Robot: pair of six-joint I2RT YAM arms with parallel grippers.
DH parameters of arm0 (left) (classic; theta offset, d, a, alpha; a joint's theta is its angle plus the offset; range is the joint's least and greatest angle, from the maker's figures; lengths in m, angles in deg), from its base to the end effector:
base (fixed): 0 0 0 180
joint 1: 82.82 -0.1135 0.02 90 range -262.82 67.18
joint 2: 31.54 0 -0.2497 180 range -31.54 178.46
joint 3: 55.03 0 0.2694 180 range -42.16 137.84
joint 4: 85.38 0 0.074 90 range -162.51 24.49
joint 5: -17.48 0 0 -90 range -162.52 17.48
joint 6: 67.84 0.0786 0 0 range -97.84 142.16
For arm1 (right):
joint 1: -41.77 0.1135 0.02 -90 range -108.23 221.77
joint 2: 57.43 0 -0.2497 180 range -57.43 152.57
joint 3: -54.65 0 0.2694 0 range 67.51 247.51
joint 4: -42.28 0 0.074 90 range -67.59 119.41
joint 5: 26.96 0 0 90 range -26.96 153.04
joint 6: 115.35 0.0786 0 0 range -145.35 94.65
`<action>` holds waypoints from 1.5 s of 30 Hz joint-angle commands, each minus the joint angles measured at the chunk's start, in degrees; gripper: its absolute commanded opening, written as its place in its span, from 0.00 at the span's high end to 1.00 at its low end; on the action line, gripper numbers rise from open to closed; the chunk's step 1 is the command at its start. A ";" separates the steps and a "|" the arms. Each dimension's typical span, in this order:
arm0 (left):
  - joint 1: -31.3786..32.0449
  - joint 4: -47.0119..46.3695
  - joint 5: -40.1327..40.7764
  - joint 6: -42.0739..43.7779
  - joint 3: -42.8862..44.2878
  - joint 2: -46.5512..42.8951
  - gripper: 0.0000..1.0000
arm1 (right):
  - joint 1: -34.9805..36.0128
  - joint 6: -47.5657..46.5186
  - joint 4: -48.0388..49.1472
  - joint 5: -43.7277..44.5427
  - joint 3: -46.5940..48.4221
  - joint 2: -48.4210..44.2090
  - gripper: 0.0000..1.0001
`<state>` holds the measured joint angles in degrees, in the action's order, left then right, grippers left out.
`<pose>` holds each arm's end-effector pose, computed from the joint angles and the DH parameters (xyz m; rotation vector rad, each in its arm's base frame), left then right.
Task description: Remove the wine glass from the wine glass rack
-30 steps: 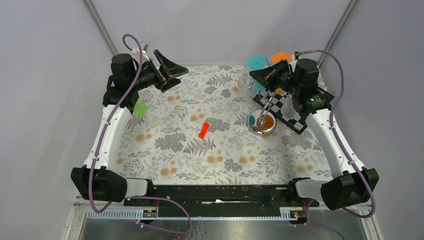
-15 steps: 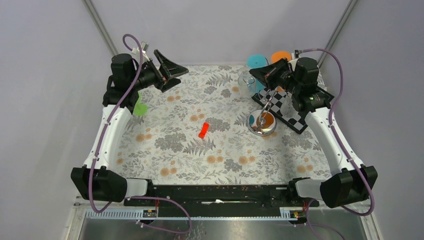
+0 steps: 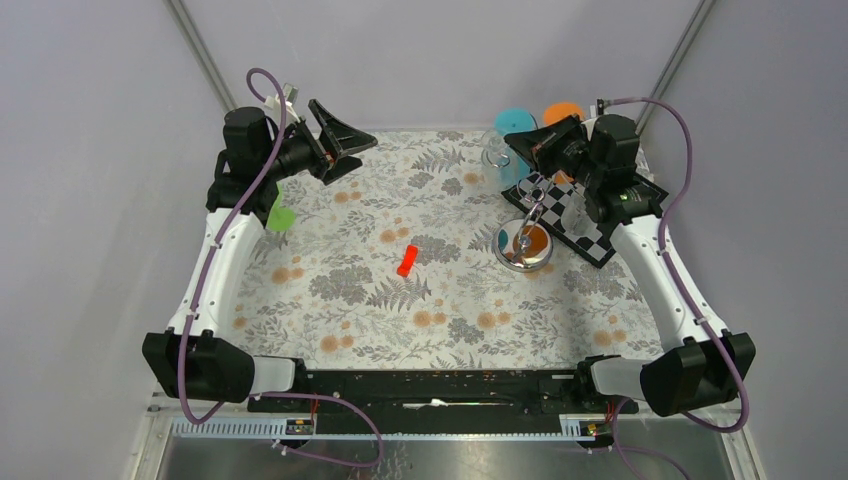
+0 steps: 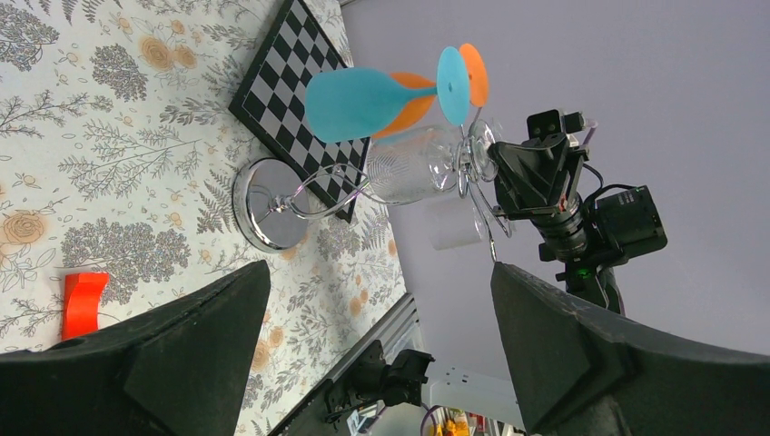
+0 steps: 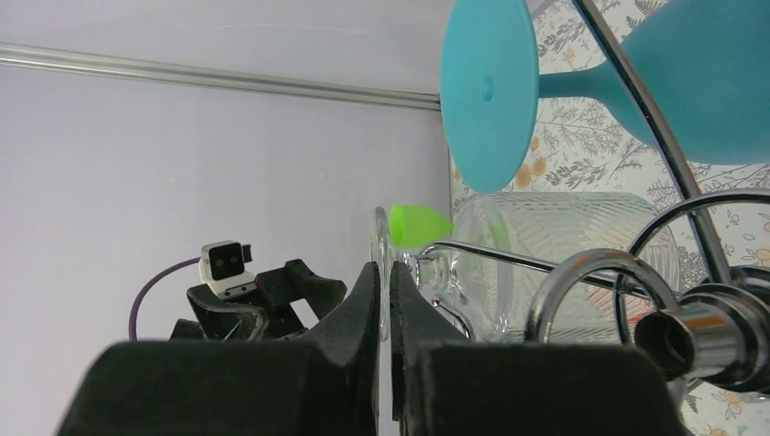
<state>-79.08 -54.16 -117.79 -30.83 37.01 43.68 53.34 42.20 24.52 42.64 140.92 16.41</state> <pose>0.3351 -0.0779 0.4007 -0.2313 1.9687 -1.3871 0.3478 0.0992 0.3976 0.5898 1.7444 1.3065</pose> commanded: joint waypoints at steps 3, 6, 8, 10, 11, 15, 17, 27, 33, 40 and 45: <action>0.11 -3.02 -1.22 0.08 2.78 -0.07 0.01 | -0.67 0.83 1.71 4.42 0.89 -2.43 1.00; 0.12 -3.01 -1.26 0.11 2.90 -0.07 0.01 | -0.72 0.91 0.98 5.33 0.39 -3.66 1.00; 0.10 -3.01 -1.41 0.05 2.90 -0.12 0.01 | -0.83 0.60 -0.03 5.73 0.72 -4.53 1.00; 0.12 -3.01 -1.44 -0.05 2.83 -0.16 0.01 | -0.98 -0.04 -2.15 6.54 1.32 -5.20 1.00; 0.12 -3.00 -1.45 -0.07 2.89 -0.16 0.01 | -1.01 -0.37 -3.28 6.86 1.57 -5.52 1.00; 0.12 -3.14 -1.55 -0.21 2.78 -0.08 0.01 | -1.03 0.09 -3.82 6.71 1.22 -5.78 1.00; 0.12 -3.19 -1.74 -0.36 2.88 -0.03 0.01 | -1.03 0.82 -3.52 6.08 0.79 -5.97 1.00; 0.12 -3.41 -1.82 -0.06 2.12 -0.93 0.01 | -1.36 2.66 -7.16 3.83 2.02 -8.46 1.00; 0.12 -3.47 -2.14 0.26 1.95 -0.98 0.01 | -1.47 2.12 -11.77 3.43 3.45 -9.90 1.00; 0.07 -3.41 -2.45 0.17 1.82 -0.71 0.01 | -1.47 1.91 -12.52 3.66 3.52 -10.55 1.00; 0.10 -3.41 -2.62 0.17 1.76 -0.73 0.01 | -1.46 3.18 -11.30 2.65 2.20 -10.99 1.00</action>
<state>-79.08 -54.18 -118.84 -30.83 37.01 43.68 52.19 44.06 9.24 46.90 141.27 8.13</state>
